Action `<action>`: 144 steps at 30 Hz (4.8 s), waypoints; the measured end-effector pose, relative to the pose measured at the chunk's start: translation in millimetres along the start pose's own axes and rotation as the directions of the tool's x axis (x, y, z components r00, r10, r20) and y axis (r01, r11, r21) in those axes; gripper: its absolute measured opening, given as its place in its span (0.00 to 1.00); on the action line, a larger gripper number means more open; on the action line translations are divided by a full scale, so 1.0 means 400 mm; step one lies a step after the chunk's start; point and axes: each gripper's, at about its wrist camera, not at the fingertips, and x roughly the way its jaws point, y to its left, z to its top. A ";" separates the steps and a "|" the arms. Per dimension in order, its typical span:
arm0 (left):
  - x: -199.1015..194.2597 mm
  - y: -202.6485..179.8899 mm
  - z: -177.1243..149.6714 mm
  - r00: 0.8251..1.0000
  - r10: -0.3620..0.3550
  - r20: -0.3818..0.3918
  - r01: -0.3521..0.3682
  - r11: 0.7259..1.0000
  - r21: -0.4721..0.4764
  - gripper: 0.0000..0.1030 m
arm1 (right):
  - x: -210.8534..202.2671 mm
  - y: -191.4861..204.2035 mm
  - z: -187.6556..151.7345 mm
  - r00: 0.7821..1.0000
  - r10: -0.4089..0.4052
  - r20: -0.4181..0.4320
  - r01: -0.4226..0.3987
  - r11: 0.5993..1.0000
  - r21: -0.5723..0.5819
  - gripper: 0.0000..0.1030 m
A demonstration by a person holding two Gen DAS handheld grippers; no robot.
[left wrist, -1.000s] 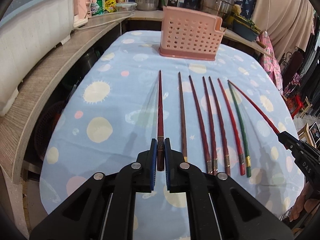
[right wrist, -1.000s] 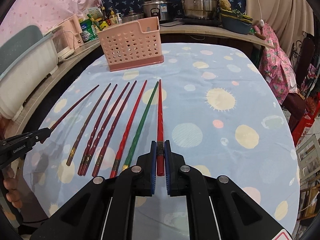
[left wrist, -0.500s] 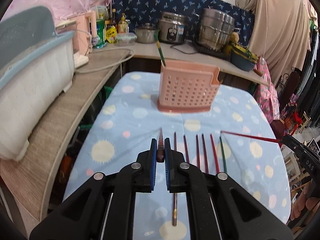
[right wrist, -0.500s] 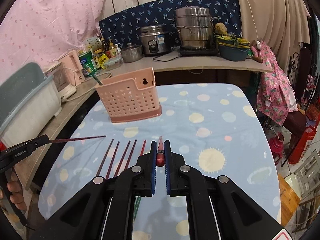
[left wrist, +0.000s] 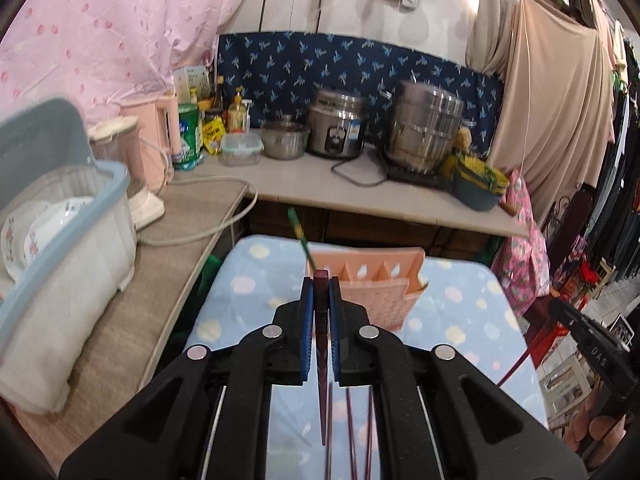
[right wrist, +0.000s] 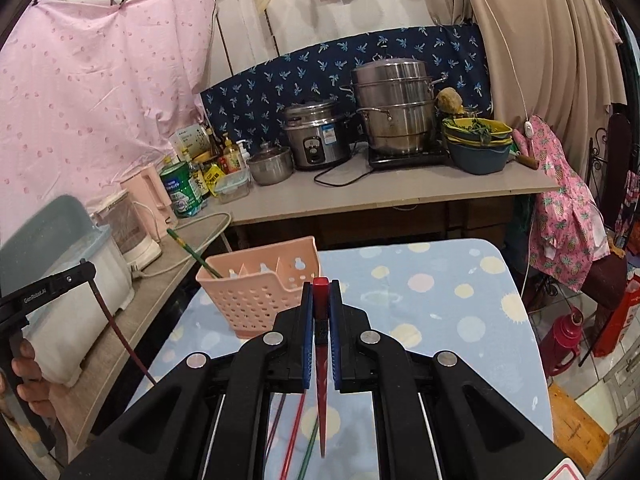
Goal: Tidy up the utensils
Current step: 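Lift both held chopsticks up over the pink basket, then drop both chopsticks into the pink basket by opening both tools, then move both open tools back down toward the remaining chopsticks, then grasp the green chopstick with the right tool while the left tool grasps the brown chopstick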
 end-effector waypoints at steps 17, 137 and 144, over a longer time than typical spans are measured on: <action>0.090 -0.042 0.287 0.985 0.009 0.173 -0.006 1.000 -0.019 0.07 | 0.126 0.100 0.313 0.984 0.079 0.162 -0.079 0.997 -0.009 0.07; 0.072 -0.007 -0.715 0.908 0.120 -0.401 -0.075 0.989 0.126 0.55 | 0.002 0.056 -0.663 0.909 -0.151 -0.390 0.093 0.982 -0.163 0.07; 0.074 -0.007 -0.722 0.907 0.125 -0.402 -0.080 0.989 0.127 0.55 | 0.000 0.054 -0.663 0.909 -0.145 -0.390 0.090 0.984 -0.156 0.07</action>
